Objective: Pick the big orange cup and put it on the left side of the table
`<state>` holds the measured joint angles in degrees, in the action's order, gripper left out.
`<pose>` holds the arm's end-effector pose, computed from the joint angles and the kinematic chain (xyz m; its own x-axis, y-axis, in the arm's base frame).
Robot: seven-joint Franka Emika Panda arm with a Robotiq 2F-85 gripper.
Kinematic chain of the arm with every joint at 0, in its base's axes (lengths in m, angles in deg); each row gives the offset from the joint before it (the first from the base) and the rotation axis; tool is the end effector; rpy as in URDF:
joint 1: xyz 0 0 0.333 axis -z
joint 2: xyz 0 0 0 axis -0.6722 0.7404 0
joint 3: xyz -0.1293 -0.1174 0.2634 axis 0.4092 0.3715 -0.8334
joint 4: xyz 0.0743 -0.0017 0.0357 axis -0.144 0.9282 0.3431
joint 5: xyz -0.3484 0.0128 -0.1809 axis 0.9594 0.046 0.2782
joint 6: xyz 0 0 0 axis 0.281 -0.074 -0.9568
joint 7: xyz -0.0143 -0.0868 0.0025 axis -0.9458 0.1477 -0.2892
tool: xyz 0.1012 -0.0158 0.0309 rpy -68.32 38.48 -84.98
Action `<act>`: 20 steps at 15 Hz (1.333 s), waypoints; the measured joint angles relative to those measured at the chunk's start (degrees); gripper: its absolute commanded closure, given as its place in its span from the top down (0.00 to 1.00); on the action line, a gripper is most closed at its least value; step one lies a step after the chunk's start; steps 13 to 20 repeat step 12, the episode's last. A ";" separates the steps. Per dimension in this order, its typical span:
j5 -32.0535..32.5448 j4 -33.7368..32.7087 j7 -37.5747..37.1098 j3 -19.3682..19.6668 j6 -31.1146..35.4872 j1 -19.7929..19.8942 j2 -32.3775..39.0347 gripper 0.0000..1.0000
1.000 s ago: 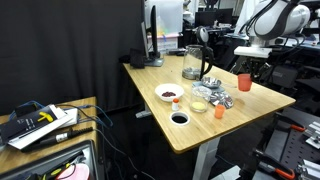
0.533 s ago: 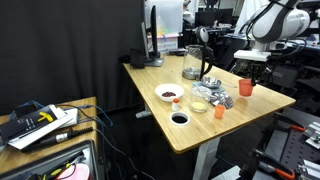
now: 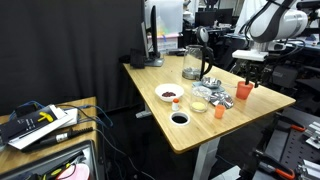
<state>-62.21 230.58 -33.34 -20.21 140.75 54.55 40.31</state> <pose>0.3600 -0.2155 0.2009 -0.2469 -0.9687 0.0241 -0.9632 0.2481 0.1035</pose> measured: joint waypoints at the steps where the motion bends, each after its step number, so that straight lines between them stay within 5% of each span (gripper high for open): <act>1: -0.46 -0.06 0.34 -0.02 0.00 -0.01 0.00 0.86; 3: -2.28 -0.29 2.54 -0.53 0.00 -0.07 -0.36 0.99; 4: -3.72 -0.50 4.94 -1.29 0.03 -0.14 -0.96 0.81; 7: -6.17 -0.76 10.12 -3.15 -0.14 -0.61 -4.00 1.00; 20: -6.17 -0.37 10.89 -2.98 -0.19 -0.63 -4.32 1.00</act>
